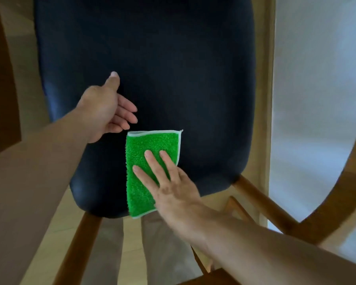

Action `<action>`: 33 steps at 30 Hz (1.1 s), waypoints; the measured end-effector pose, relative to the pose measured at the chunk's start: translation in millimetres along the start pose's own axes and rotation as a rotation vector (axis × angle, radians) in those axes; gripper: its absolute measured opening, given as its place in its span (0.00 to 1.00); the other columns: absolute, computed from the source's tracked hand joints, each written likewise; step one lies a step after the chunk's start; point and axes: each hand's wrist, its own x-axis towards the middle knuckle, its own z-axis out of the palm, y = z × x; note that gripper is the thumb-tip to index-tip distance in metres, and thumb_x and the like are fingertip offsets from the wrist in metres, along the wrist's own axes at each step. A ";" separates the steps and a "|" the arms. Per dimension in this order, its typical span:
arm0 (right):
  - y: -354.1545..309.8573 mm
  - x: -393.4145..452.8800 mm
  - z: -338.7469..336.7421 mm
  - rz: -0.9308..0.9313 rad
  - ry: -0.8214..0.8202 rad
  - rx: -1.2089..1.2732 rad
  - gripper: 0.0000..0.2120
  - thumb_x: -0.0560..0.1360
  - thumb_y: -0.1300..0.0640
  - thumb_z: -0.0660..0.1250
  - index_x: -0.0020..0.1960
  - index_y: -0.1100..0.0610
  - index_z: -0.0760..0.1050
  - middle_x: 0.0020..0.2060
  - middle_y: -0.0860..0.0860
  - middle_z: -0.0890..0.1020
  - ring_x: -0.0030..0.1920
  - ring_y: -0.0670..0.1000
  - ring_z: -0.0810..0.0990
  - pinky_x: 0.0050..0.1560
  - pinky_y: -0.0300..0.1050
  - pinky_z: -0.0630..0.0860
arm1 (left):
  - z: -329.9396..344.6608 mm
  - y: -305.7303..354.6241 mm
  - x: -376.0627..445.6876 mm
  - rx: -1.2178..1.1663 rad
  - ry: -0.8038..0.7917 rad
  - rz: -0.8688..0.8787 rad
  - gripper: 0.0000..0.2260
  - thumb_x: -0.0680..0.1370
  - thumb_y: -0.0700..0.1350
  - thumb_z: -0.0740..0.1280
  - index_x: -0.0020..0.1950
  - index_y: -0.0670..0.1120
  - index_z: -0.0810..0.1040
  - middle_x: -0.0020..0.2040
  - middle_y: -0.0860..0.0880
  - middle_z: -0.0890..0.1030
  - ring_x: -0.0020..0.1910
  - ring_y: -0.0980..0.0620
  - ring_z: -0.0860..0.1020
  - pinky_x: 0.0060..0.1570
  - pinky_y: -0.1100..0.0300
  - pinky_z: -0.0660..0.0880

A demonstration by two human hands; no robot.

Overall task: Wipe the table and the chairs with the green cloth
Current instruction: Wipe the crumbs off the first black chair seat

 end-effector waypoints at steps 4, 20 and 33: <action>73.6 -17.9 -23.2 0.196 0.021 -0.021 0.56 0.75 0.46 0.68 0.66 0.47 0.17 0.66 0.49 0.18 0.75 0.56 0.30 0.74 0.57 0.43 | 4.2 -1.6 1.8 0.065 0.069 0.024 0.34 0.80 0.66 0.49 0.37 0.41 0.80 0.27 0.46 0.81 0.18 0.54 0.73 0.22 0.61 0.68; 106.2 -16.1 -38.2 0.288 0.039 0.279 0.12 0.74 0.47 0.69 0.44 0.53 0.69 0.42 0.52 0.73 0.45 0.56 0.76 0.42 0.42 0.66 | 6.2 -3.7 9.7 0.081 0.118 0.012 0.37 0.76 0.70 0.49 0.36 0.40 0.80 0.27 0.44 0.81 0.17 0.52 0.72 0.22 0.60 0.68; 151.1 -6.6 -47.7 0.391 0.231 0.314 0.26 0.61 0.31 0.72 0.29 0.53 0.70 0.28 0.46 0.75 0.32 0.49 0.75 0.31 0.44 0.68 | 6.8 -6.5 12.1 0.024 0.122 0.037 0.39 0.78 0.70 0.48 0.33 0.39 0.80 0.27 0.42 0.81 0.17 0.51 0.73 0.15 0.65 0.65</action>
